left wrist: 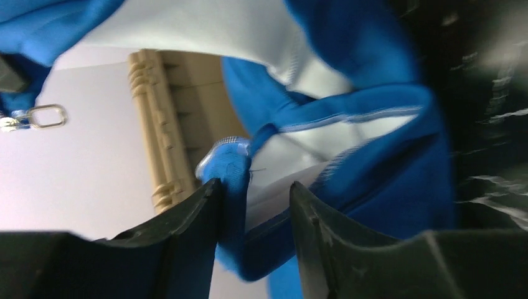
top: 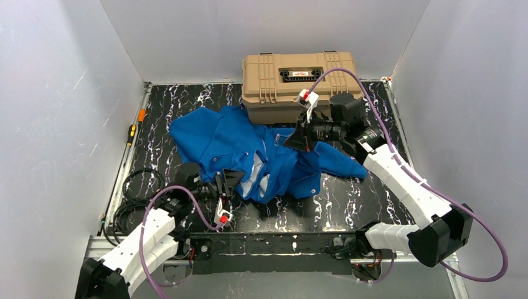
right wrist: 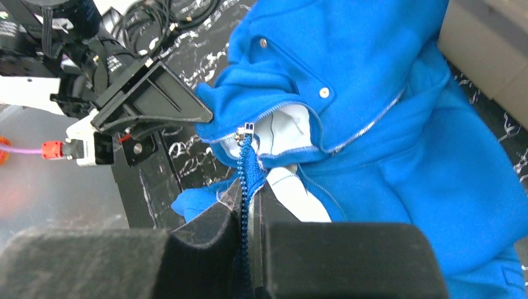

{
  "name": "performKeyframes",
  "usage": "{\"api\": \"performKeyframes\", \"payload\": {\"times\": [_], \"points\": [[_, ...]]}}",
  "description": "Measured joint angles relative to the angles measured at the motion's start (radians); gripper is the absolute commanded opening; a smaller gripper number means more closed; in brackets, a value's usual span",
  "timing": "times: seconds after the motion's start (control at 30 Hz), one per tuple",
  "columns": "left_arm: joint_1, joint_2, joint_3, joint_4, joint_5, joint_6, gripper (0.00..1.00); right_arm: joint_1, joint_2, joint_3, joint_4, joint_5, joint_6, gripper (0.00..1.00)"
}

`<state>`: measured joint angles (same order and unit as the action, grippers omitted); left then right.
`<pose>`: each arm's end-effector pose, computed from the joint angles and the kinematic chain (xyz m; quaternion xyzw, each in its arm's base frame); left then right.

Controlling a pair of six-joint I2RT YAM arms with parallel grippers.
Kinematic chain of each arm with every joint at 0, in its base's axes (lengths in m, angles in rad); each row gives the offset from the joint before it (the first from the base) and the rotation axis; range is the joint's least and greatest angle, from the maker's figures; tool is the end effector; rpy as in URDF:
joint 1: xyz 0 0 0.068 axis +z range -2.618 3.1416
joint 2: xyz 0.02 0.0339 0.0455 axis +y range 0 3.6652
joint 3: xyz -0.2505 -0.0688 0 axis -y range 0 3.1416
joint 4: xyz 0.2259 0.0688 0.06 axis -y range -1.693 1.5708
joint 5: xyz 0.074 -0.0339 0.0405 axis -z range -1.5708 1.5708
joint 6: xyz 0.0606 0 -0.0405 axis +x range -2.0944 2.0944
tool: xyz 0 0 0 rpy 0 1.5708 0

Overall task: Zip up the jacket
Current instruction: Pick up the jacket from the center of the board, then insert the zipper into the jacket.

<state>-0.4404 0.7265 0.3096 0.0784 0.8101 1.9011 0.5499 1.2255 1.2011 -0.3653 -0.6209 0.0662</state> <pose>0.1376 -0.1134 0.2048 0.7795 0.0824 0.1148 0.6102 0.2174 0.1746 0.3568 -0.3546 0.7272 0.4026 0.4283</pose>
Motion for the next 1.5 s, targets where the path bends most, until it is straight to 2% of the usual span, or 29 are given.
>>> {"api": "performKeyframes", "payload": {"times": [0.1,0.17,0.3,0.4,0.5,0.7,0.77,0.87,0.93,1.1,1.2,1.23,1.33,1.4,1.5], "points": [[0.0,-0.003,0.002,-0.135,-0.011,0.031,0.75,0.0,-0.001,-0.023,-0.032,0.017,-0.019,0.01],[0.0,-0.002,0.006,-0.212,-0.016,0.043,0.84,0.0,-0.002,-0.034,-0.045,0.024,-0.026,0.01],[-0.003,0.022,0.047,-0.344,-0.03,0.029,0.89,0.0,-0.003,-0.045,-0.052,0.027,-0.034,0.01],[-0.013,0.036,0.101,-0.412,-0.037,-0.056,0.89,0.0,-0.006,-0.058,-0.052,0.028,-0.037,0.01],[-0.034,0.041,0.166,-0.448,-0.039,-0.19,0.84,0.0,-0.009,-0.075,-0.051,0.028,-0.036,0.01],[-0.063,0.197,0.346,-0.472,-0.049,-0.592,0.59,0.0,-0.009,-0.087,-0.047,0.027,-0.031,0.01],[-0.063,0.269,0.404,-0.467,-0.057,-0.727,0.58,0.0,-0.009,-0.087,-0.044,0.027,-0.028,0.01],[-0.063,0.326,0.441,-0.468,-0.062,-0.859,0.64,0.0,-0.009,-0.087,-0.044,0.027,-0.024,0.01],[-0.063,0.332,0.445,-0.476,-0.057,-0.919,0.63,0.0,-0.009,-0.087,-0.044,0.027,-0.02,0.01],[-0.074,0.33,0.453,-0.504,-0.043,-1.02,0.55,0.0,-0.014,-0.093,-0.04,0.027,-0.017,0.01],[-0.081,0.333,0.453,-0.492,-0.05,-1.102,0.37,0.0,-0.023,-0.105,-0.038,0.027,-0.017,0.01],[-0.088,0.333,0.453,-0.481,-0.062,-1.13,0.36,0.0,-0.023,-0.105,-0.036,0.027,-0.017,0.01],[-0.117,0.333,0.452,-0.442,-0.114,-1.168,0.36,0.0,-0.026,-0.105,-0.036,0.027,-0.017,0.01],[-0.14,0.333,0.45,-0.42,-0.143,-1.172,0.42,0.0,-0.03,-0.106,-0.036,0.027,-0.017,0.01],[-0.172,0.334,0.444,-0.391,-0.183,-1.163,0.42,0.0,-0.035,-0.106,-0.035,0.027,-0.017,0.01]]}}
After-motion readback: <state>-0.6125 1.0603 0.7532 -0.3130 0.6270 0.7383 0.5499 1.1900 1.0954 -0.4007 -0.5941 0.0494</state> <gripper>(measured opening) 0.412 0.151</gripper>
